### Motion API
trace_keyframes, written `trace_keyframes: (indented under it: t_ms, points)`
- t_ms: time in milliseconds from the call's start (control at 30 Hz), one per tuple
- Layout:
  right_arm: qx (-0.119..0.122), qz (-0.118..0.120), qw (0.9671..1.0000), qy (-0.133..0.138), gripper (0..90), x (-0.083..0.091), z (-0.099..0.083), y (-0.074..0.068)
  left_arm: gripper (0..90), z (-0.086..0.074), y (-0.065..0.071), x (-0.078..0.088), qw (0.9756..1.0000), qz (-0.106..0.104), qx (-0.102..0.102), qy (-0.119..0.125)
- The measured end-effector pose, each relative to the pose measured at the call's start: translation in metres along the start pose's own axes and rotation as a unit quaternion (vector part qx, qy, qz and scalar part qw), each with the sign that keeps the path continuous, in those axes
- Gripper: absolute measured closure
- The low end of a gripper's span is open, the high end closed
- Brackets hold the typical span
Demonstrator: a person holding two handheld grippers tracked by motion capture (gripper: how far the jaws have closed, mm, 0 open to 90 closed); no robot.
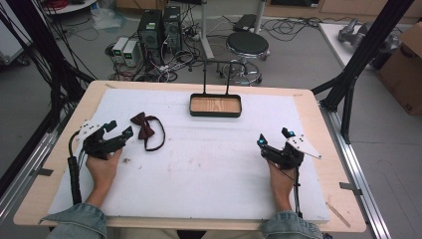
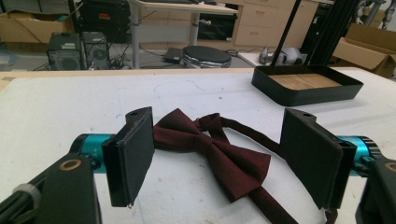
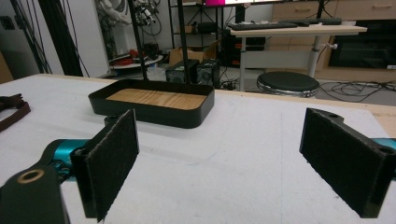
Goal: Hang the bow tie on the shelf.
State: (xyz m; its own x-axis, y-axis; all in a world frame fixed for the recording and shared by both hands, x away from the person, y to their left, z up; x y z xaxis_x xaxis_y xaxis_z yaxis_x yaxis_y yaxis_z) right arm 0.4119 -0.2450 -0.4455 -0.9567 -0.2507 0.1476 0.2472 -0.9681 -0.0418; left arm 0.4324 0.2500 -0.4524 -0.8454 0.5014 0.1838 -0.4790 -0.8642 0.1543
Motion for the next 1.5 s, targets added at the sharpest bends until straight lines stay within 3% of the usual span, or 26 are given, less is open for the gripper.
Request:
trace_keyframes:
  t_ms: [700, 900, 1333, 1500]
  points:
    - [0.002, 0.004, 1.0000, -0.002, 11.0, 0.000, -0.001, -0.002, 27.5, -0.001, -0.004, 0.000, 0.9999, 0.015, 0.000, -0.004]
    - [0.004, 0.004, 1.0000, -0.002, 10.9, -0.001, -0.001, -0.002, 28.8, -0.001, -0.005, 0.000, 0.9996, 0.026, -0.010, -0.006]
    - [0.004, 0.005, 1.0000, -0.006, 11.0, -0.001, -0.002, -0.003, 30.8, -0.001, -0.012, -0.008, 0.9990, 0.045, 0.006, -0.002]
    - [0.006, 0.006, 0.9999, -0.007, 11.0, -0.001, -0.002, -0.004, 31.2, 0.003, -0.011, -0.017, 0.9989, 0.043, 0.016, 0.004]
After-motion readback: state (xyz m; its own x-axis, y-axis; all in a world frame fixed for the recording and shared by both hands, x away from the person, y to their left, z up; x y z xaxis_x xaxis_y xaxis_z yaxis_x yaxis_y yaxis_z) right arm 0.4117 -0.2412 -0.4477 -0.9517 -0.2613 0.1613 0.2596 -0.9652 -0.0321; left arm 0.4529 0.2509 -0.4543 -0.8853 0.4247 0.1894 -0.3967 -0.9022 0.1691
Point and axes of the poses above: each handheld gripper's, and its own axes: x roughly backward along the jaws, z roughly out of its top, y roughly to its right, the point moved 9 cm from there along -x, roughly forward along the jaws, and after that the axes turned 5 degrees about -z, right-handed, at the moved point
